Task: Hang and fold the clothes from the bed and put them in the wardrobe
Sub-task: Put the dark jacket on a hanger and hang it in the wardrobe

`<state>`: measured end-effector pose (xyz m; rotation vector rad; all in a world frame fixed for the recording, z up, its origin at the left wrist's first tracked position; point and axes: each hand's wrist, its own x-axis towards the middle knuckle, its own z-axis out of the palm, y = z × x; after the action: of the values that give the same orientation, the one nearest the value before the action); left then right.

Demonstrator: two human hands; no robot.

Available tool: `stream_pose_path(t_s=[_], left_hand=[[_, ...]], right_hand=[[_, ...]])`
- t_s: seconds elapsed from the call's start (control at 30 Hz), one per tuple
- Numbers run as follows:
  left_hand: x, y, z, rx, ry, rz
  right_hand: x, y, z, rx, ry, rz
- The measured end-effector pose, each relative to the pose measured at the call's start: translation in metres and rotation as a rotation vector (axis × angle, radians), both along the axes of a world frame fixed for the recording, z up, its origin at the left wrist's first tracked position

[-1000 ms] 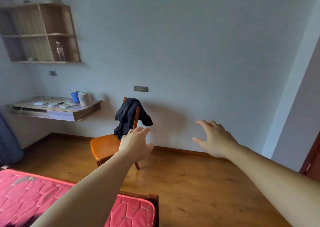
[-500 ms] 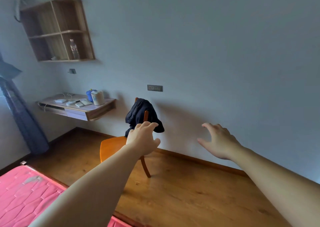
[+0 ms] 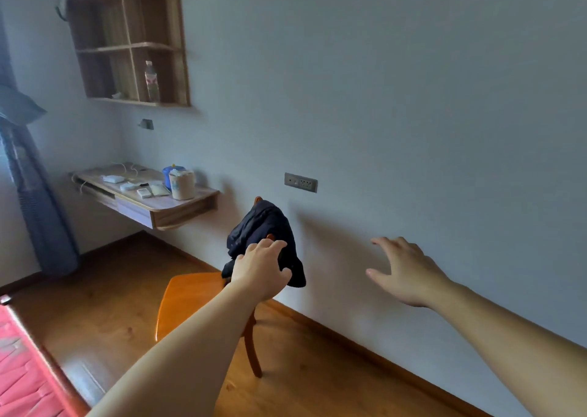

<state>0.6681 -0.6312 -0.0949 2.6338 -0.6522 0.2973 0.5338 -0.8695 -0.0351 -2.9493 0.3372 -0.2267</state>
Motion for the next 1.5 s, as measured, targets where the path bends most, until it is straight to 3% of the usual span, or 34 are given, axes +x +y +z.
stream_pose_path(t_s=[0.47, 0.73, 0.97, 1.27, 1.5], left_hand=[[0.233, -0.076, -0.011, 0.024, 0.055, 0.119], [0.359, -0.102, -0.020, 0.105, 0.157, 0.287], [0.452, -0.119, -0.024, 0.092, 0.202, 0.397], [0.586, -0.111, -0.075, -0.028, 0.318, 0.509], [0.638, -0.123, -0.140, -0.173, 0.589, 0.450]], right_hand=[[0.267, -0.094, -0.007, 0.000, 0.032, 0.143], [0.447, -0.131, -0.037, 0.209, 0.077, 0.261], [0.590, -0.127, -0.038, 0.245, 0.095, 0.423], [0.740, -0.101, -0.085, 0.245, 0.194, 0.520], [0.813, -0.084, -0.153, 0.342, 0.447, 0.466]])
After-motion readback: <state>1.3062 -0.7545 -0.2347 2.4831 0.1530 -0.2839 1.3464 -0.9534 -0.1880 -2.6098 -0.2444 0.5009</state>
